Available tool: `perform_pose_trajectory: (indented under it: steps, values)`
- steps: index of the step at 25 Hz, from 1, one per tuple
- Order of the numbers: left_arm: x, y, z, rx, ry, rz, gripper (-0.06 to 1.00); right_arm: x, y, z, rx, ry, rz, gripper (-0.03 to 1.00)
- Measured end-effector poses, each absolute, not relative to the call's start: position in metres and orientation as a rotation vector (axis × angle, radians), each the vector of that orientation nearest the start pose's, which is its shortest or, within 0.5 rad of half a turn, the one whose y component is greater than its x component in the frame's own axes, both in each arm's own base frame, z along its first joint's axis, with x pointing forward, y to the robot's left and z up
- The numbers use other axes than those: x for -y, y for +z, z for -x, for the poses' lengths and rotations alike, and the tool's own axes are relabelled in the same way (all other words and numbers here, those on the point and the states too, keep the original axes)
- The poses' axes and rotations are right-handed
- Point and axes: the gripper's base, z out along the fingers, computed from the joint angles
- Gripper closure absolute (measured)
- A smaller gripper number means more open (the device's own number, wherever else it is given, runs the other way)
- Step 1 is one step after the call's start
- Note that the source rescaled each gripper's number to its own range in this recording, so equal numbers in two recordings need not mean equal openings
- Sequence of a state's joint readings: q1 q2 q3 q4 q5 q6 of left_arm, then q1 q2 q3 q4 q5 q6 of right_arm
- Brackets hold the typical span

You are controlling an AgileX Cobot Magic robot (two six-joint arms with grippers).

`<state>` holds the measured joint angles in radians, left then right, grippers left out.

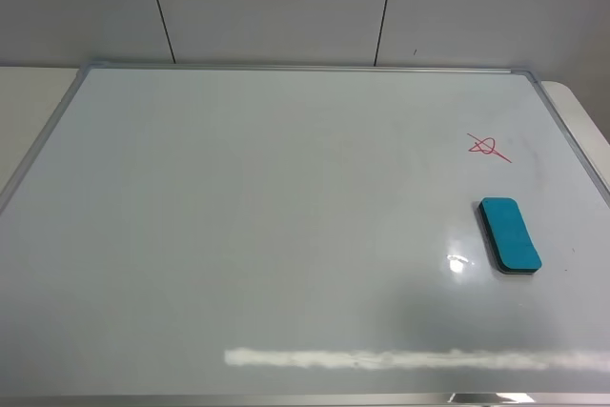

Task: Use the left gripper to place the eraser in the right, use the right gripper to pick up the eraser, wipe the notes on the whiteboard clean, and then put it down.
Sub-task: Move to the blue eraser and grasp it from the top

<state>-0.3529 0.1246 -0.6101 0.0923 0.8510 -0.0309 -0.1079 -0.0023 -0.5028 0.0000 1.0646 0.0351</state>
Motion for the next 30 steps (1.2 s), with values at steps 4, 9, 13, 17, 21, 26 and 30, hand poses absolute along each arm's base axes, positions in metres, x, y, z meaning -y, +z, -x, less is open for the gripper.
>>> perform_pose_trajectory:
  steps: [4, 9, 13, 17, 21, 26, 30]
  values:
    - [-0.014, 0.319, 0.004, -1.825, -0.087, -0.258, -0.05, -0.001, 0.278, 0.006, -2.038, -0.046, -0.146, -0.03]
    - [-0.015, 0.312, 0.016, -1.863, -0.019, -0.152, -0.05, -0.001, 0.278, 0.006, -2.038, -0.046, -0.146, -0.03]
    - [-0.007, 0.305, 0.020, -1.947, -0.054, -0.066, -0.05, -0.001, 0.278, 0.006, -2.038, -0.046, -0.146, -0.03]
    - [-0.004, 0.301, 0.022, -1.991, -0.027, 0.012, -0.05, -0.001, 0.278, 0.006, -2.038, -0.046, -0.146, -0.03]
    - [-0.002, 0.299, 0.021, -2.003, 0.006, 0.008, -0.05, -0.001, 0.278, 0.006, -2.038, -0.046, -0.146, -0.03]
    - [0.000, 0.284, 0.012, -2.043, 0.002, -0.032, -0.05, -0.001, 0.278, 0.006, -2.038, -0.046, -0.146, -0.03]
    - [0.000, 0.279, 0.007, -2.033, 0.005, -0.036, -0.05, -0.001, 0.278, 0.006, -2.038, -0.046, -0.146, -0.03]
